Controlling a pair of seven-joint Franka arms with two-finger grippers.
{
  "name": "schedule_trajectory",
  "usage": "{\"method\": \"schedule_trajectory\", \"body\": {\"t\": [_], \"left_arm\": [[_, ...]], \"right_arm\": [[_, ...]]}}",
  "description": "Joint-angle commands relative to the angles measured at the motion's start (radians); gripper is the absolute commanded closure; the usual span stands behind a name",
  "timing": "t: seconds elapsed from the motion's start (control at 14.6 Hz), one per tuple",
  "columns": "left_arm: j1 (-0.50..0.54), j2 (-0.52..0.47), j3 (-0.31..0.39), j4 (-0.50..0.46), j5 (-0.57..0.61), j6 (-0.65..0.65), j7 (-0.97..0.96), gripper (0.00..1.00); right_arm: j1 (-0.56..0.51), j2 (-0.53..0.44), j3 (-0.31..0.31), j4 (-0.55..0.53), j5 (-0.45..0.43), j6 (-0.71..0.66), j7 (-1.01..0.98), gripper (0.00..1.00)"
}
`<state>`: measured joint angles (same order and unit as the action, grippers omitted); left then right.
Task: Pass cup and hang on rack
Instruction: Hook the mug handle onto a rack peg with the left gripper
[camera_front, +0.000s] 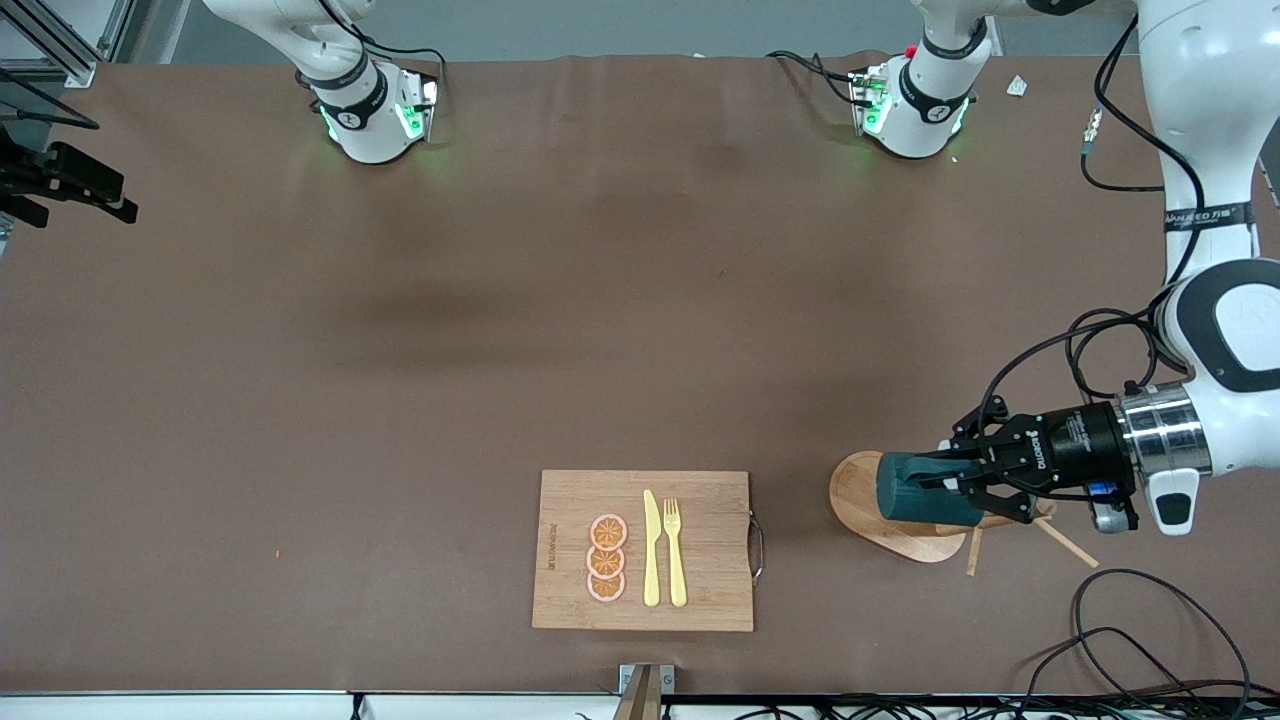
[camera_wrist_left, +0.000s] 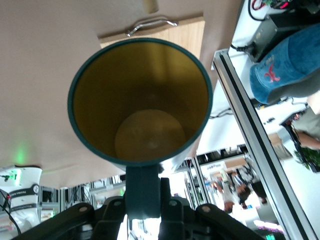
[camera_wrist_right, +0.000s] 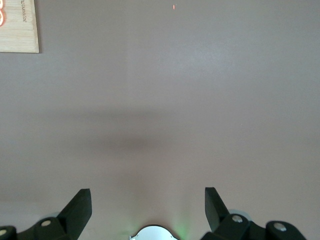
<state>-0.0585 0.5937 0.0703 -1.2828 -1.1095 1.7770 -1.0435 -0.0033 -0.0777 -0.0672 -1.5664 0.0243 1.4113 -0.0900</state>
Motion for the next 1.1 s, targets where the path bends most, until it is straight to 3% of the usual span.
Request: {"method": "schedule_trajectory", "body": {"t": [0.0, 0.41, 1.03], "left_arm": [[0.005, 0.021, -0.009, 0.022, -0.042, -0.016, 0.016, 1.00], [0.022, 0.051, -0.009, 0.022, -0.107, -0.015, 0.056, 1.00], [0.054, 0.077, -0.007, 0.023, -0.107, -0.014, 0.109, 1.00]], "right_arm": [[-0.004, -0.024, 0.003, -0.024, 0.005, 0.003, -0.011, 0.00], [-0.004, -0.024, 0.003, -0.024, 0.005, 0.003, -0.011, 0.00], [-0.004, -0.024, 0.003, -0.024, 0.005, 0.002, -0.011, 0.00]]}}
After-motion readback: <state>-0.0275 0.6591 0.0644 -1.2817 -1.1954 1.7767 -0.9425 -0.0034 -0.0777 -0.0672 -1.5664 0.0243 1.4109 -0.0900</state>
